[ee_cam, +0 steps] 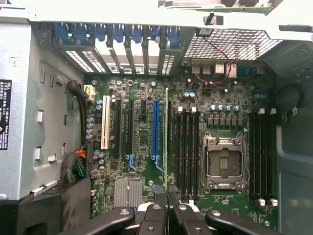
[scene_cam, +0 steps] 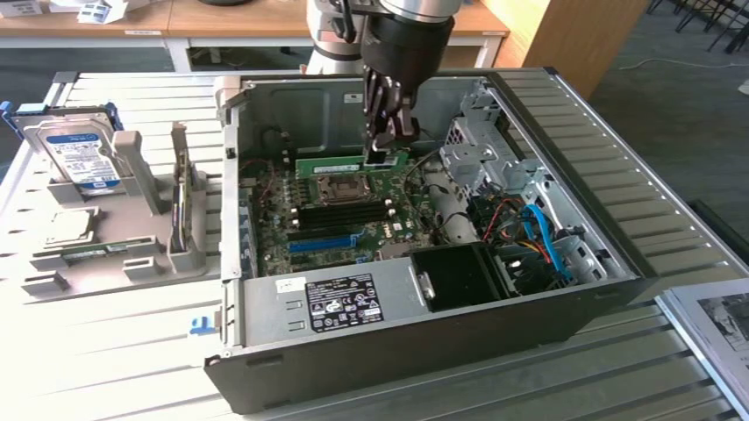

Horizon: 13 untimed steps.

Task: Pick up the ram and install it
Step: 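Pick up the ram and move it above insertion slot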

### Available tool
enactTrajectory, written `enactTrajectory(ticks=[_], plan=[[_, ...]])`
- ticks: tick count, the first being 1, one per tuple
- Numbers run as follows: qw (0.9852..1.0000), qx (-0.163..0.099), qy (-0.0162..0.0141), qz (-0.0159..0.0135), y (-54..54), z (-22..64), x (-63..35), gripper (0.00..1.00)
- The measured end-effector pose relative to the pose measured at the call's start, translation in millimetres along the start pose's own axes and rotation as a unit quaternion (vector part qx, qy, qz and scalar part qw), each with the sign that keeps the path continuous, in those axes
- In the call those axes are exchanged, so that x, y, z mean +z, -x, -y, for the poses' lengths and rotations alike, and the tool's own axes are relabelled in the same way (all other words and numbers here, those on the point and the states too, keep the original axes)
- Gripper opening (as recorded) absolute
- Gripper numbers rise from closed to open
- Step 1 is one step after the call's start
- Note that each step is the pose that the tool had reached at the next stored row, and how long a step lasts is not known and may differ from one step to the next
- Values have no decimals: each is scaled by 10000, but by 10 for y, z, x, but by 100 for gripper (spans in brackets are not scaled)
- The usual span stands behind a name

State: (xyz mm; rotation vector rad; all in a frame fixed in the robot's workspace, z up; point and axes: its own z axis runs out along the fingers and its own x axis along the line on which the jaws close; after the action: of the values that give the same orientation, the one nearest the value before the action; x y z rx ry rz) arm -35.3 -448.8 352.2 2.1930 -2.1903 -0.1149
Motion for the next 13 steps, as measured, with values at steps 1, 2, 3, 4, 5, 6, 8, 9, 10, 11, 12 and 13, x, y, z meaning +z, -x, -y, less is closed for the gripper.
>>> enactTrajectory(ticks=[1,2,3,4,5,6,8,9,10,11,12,13], plan=[[10000,0,0,2,8,0,1,12],[10000,-1,0,4,18,1,4,12],[10000,-1,0,5,28,1,5,12],[10000,-1,0,6,39,1,7,12],[10000,-1,0,8,51,1,9,12],[10000,-1,0,11,63,1,12,12],[10000,-1,0,14,90,2,17,12],[10000,-2,0,15,106,2,19,12],[10000,-2,0,16,121,3,22,12],[10000,-2,0,17,135,3,24,12],[10000,-2,0,18,149,3,27,12],[10000,-2,0,18,163,3,29,12]])
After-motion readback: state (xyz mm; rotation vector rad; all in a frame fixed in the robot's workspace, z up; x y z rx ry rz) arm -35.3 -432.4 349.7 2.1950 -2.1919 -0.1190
